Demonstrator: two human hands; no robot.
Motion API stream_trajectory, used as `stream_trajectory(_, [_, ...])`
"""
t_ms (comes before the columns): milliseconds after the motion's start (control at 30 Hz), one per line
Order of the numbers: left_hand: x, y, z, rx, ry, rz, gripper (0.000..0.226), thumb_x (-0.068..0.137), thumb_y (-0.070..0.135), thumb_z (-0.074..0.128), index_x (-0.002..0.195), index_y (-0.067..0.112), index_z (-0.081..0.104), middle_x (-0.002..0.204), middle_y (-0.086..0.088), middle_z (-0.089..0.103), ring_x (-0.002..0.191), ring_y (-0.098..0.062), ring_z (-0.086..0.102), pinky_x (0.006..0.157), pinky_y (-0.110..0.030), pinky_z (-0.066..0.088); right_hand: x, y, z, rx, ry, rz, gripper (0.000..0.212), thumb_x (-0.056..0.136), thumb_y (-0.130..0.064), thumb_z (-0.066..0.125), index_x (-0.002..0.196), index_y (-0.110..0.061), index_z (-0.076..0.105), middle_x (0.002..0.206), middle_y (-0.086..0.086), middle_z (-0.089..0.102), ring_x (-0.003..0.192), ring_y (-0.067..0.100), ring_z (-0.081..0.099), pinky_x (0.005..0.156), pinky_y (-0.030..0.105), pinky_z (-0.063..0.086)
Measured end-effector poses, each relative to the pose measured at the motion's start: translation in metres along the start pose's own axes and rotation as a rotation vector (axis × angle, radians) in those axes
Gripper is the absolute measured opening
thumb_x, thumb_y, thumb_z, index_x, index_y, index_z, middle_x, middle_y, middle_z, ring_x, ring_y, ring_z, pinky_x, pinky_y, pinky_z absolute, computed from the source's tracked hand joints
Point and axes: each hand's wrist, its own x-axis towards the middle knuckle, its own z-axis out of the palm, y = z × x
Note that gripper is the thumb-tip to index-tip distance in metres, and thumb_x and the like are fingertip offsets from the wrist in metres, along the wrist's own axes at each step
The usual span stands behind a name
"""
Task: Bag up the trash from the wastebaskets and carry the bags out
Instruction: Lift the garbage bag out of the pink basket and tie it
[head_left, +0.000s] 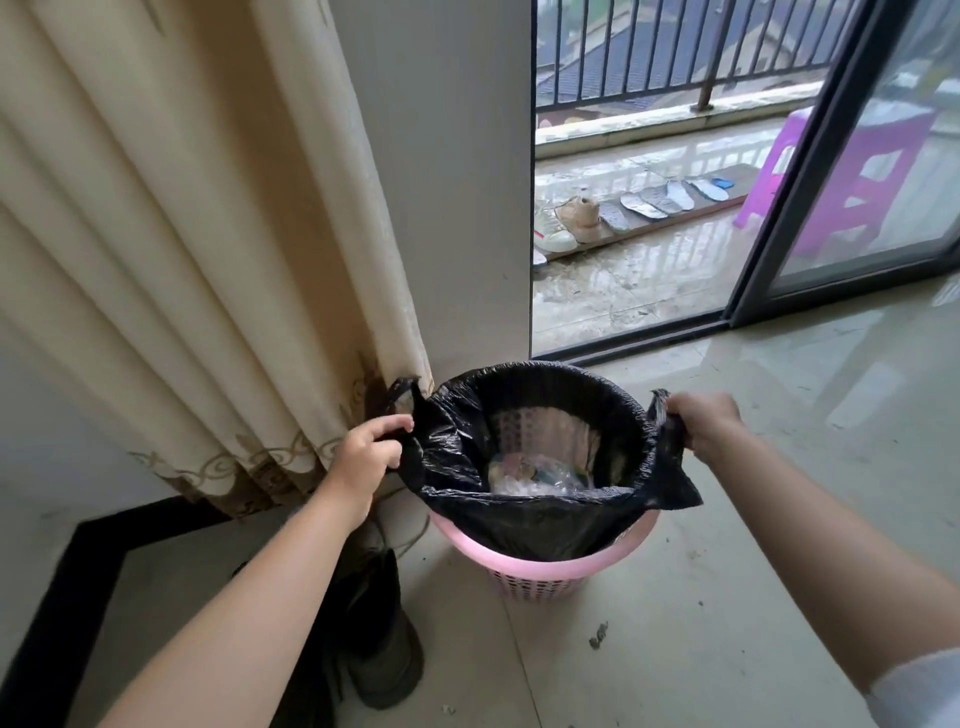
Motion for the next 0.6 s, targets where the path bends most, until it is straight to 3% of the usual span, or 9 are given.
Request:
stream_trajectory(33, [0.003,0.012,0.004,-0.075,0.023,0.012,0.034,0.076,-0.021,0.036,0.079,0.007,0.057,0.065,-0.006,0.055,0.059,-0.014,0.057,0.062,-0.02,0.039,-0.001,-0.013,0.002,0.035,-0.045,0.025,0.024,0.079,0.005,0.047,0.058,-0.006,0.039,0.065,0.011,0.036,0.056,0.022,0.038,0.052,0.03,0.033])
stream_trajectory(100, [0.013,0.033,0.012,-0.035,0.078,-0.031,0.029,0.08,-0.013,0.048,0.066,0.012,0.042,0.064,-0.008,0.047,0.041,-0.01,0.053,0.059,-0.024,0.035,-0.011,-0.038,0.004,0.046,-0.152,0.055,0.019,0.084,-0.005,0.048,0.066,-0.007,0.042,0.069,0.006,0.039,0.057,0.017,0.042,0.051,0.026,0.035])
stream_trajectory(167, [0.018,0.057,0.018,0.237,0.035,-0.154,0.029,0.081,-0.001,0.058,0.059,0.009,0.041,0.053,-0.009,0.044,0.035,-0.015,0.042,0.049,-0.025,0.032,-0.023,-0.062,0.003,-0.239,-0.255,-0.002,0.023,0.09,-0.019,0.05,0.07,-0.008,0.047,0.066,0.002,0.042,0.056,0.012,0.041,0.05,0.022,0.034])
stream_trajectory(233, [0.022,0.075,0.021,0.481,-0.024,-0.227,0.034,0.085,0.006,0.058,0.055,0.002,0.043,0.04,-0.008,0.042,0.04,-0.017,0.036,0.039,-0.024,0.032,-0.038,-0.083,0.003,-0.611,-0.185,-0.145,0.031,0.089,-0.022,0.052,0.062,-0.007,0.048,0.062,0.003,0.044,0.054,0.014,0.042,0.05,0.023,0.033])
stream_trajectory(267, [0.024,0.084,0.024,0.482,-0.026,-0.22,0.031,0.087,0.006,0.055,0.059,0.0,0.044,0.043,-0.008,0.04,0.042,-0.018,0.034,0.036,-0.023,0.032,-0.042,-0.093,0.002,-0.618,-0.166,-0.231,0.028,0.087,-0.019,0.055,0.065,-0.004,0.053,0.065,0.006,0.048,0.059,0.017,0.046,0.054,0.026,0.036])
stream_trajectory(333, [0.03,0.105,0.029,0.301,0.014,-0.091,0.023,0.091,0.003,0.047,0.068,0.001,0.047,0.053,-0.008,0.037,0.045,-0.018,0.035,0.039,-0.022,0.034,-0.048,-0.112,0.003,-0.41,-0.166,-0.417,0.021,0.086,-0.017,0.057,0.088,0.003,0.064,0.079,0.011,0.056,0.077,0.022,0.052,0.067,0.028,0.039])
stream_trajectory(400, [0.035,0.125,0.032,0.13,0.102,0.114,0.032,0.093,0.004,0.043,0.062,0.011,0.047,0.058,-0.004,0.042,0.053,-0.018,0.043,0.051,-0.021,0.039,-0.061,-0.132,0.006,-0.189,-0.188,-0.548,0.023,0.088,-0.016,0.055,0.1,0.002,0.064,0.083,0.008,0.059,0.082,0.02,0.052,0.07,0.026,0.041])
stream_trajectory(500, [0.029,0.152,0.031,0.099,0.213,0.419,0.033,0.092,0.011,0.047,0.059,0.017,0.046,0.058,0.004,0.046,0.061,-0.017,0.046,0.061,-0.023,0.038,-0.078,-0.159,0.01,0.01,-0.211,-0.679,0.018,0.089,-0.013,0.052,0.096,-0.002,0.065,0.067,-0.003,0.057,0.065,0.011,0.05,0.052,0.013,0.04])
stream_trajectory(600, [0.01,0.178,0.032,0.228,0.22,0.672,0.027,0.089,0.013,0.053,0.062,0.017,0.052,0.061,0.008,0.042,0.062,-0.013,0.042,0.057,-0.021,0.03,-0.097,-0.181,0.009,0.154,-0.223,-0.751,0.016,0.09,-0.011,0.051,0.092,-0.001,0.065,0.068,0.0,0.056,0.063,0.011,0.049,0.056,0.015,0.038])
